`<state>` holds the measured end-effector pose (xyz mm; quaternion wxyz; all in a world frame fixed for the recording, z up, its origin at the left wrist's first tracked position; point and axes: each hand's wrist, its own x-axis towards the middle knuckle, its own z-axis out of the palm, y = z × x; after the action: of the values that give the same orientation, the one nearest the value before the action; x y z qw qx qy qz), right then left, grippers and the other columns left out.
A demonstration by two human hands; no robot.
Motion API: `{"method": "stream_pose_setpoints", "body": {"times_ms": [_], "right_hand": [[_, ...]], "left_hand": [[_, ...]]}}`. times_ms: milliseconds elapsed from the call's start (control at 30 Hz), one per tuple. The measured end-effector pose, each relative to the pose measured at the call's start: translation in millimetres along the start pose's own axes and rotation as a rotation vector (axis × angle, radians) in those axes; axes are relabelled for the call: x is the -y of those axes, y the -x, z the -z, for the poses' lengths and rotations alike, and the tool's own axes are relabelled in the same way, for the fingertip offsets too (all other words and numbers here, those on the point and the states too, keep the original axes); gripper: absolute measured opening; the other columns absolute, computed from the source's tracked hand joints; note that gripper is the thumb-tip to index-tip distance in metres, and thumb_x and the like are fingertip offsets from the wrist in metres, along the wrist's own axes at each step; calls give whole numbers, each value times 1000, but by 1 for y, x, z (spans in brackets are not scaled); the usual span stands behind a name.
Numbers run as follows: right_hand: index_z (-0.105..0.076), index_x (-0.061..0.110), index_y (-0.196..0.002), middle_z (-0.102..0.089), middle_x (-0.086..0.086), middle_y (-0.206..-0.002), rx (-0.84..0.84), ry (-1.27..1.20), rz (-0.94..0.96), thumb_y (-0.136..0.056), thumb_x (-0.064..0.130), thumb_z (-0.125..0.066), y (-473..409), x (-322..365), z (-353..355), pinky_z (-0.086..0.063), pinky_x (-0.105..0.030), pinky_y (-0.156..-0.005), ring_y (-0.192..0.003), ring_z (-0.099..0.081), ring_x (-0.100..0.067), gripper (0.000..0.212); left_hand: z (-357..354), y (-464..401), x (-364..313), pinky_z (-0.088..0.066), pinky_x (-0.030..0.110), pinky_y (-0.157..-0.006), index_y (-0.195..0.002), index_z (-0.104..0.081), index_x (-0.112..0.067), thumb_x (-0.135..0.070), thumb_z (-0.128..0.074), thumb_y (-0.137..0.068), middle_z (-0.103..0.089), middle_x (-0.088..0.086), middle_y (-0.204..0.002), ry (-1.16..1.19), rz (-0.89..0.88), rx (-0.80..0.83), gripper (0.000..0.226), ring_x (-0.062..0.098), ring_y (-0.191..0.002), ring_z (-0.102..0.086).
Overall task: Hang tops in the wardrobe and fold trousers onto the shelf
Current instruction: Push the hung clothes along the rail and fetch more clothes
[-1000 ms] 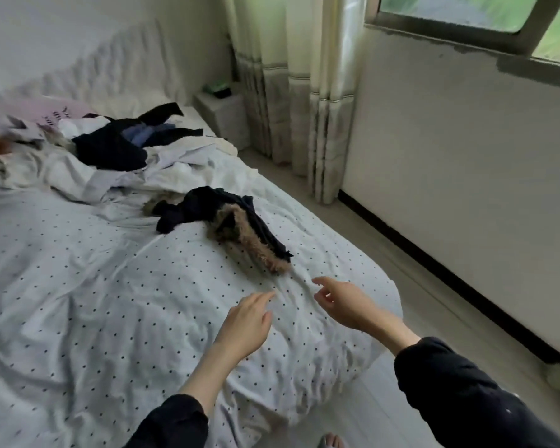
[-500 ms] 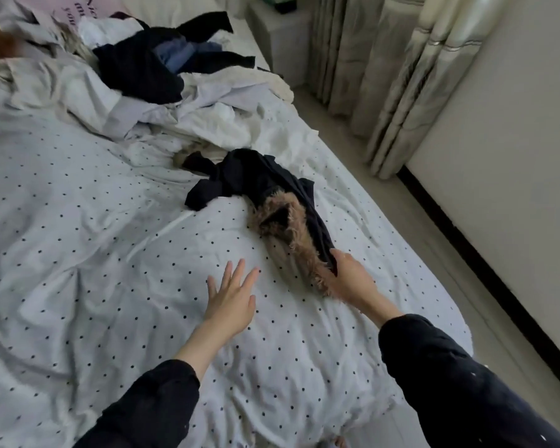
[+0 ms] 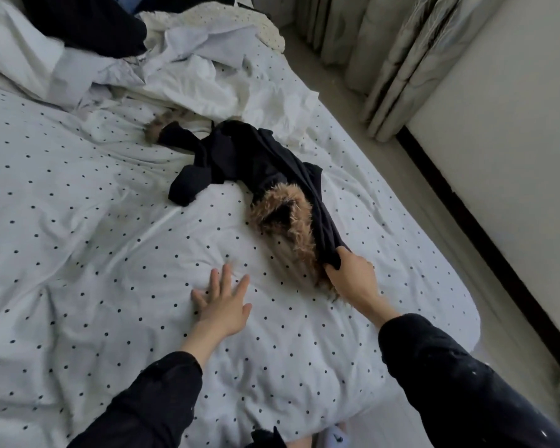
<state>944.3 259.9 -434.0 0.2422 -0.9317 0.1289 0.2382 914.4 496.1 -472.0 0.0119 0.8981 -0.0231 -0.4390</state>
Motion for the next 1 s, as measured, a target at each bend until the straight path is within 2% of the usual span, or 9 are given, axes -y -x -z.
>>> {"method": "stream_pose_setpoints", "body": {"times_ms": [67, 167, 233, 433, 567, 667, 833, 933, 1000], "right_hand": [[-45, 12, -80, -51, -2, -66, -12, -30, 5, -92, 23, -53, 12, -2, 0, -33, -32, -67, -68, -52, -29, 18], [-55, 5, -92, -61, -9, -78, -54, -71, 25, -92, 25, -56, 27, -11, 5, -37, -33, -70, -72, -56, -29, 20], [-55, 6, -89, -60, -6, -77, -85, -116, 53, -91, 26, -57, 34, -14, 13, -36, -33, -71, -69, -55, -26, 19], [-45, 24, -66, -47, 7, -62, -161, -286, 194, -92, 25, -60, 66, -21, 57, -30, -20, -53, -56, -43, -10, 30], [-43, 35, -64, -47, 12, -62, -176, -280, 280, -91, 24, -62, 104, -38, 69, -35, -16, -55, -56, -42, -4, 35], [-52, 22, -71, -48, 11, -63, -196, -309, 288, -90, 23, -63, 129, -67, 70, -33, -17, -54, -57, -43, -5, 22], [-60, 16, -78, -54, 6, -67, -196, -285, 285, -89, 21, -64, 169, -108, 77, -31, -20, -56, -61, -47, -9, 12], [-64, 9, -83, -56, 3, -72, -220, -259, 300, -88, 18, -65, 194, -128, 86, -34, -19, -58, -66, -50, -15, 11], [-66, 9, -83, -54, 7, -70, -261, -224, 315, -87, 16, -66, 214, -144, 95, -35, -18, -58, -63, -49, -10, 7]], "left_hand": [[3, 0, -2, -3, 63, -107, -148, 3, -36, -41, -26, -99, 29, 7, -153, -5, 11, 6, 57, 29, -141, 25], [9, 4, -6, -7, 59, -110, -148, -1, -35, -39, -28, -99, 24, 7, -155, 19, 23, -7, 56, 28, -142, 21], [16, 9, -9, -12, 54, -113, -149, -4, -32, -37, -30, -99, 17, 6, -156, 80, 15, -57, 56, 26, -144, 14], [39, 43, -47, -19, 47, -114, -150, -8, -21, -19, -37, -99, 5, 8, -158, 288, -149, -364, 59, 25, -145, -5], [43, 72, -80, -31, 39, -109, -150, -7, -21, -12, -46, -95, 2, 7, -158, 345, -286, -608, 68, 25, -142, -20], [36, 88, -98, -24, 39, -114, -150, -3, -22, -11, -49, -94, 5, 7, -158, 296, -367, -659, 74, 27, -145, -6], [20, 115, -137, 0, 40, -117, -148, 9, -30, -14, -53, -92, 18, -2, -157, 131, -539, -606, 85, 19, -144, 17], [19, 131, -172, 5, 41, -116, -146, 12, -31, -20, -57, -90, 14, -7, -157, 6, -697, -612, 89, 17, -144, 18], [17, 139, -196, 5, 43, -116, -149, 0, -30, -22, -57, -90, 0, -9, -158, -50, -813, -613, 84, 17, -145, 13]]}}
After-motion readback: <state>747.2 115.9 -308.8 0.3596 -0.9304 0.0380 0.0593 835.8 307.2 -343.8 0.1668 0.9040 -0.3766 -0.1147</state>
